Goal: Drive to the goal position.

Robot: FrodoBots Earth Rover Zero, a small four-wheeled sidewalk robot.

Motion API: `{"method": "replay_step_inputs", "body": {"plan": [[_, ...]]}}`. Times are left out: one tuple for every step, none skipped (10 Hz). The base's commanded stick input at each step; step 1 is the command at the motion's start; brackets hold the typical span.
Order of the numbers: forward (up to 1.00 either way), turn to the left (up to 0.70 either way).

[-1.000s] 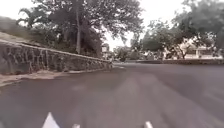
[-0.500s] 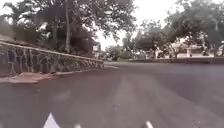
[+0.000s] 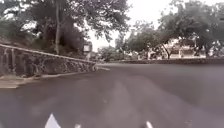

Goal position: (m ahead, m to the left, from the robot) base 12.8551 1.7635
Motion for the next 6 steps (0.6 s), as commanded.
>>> {"method": "replay_step_inputs", "body": {"plan": [[0.85,-0.22],[0.85,-0.22],[0.85,-0.22],[0.85,-0.22],[0.85,-0.22],[0.85,-0.22]]}}
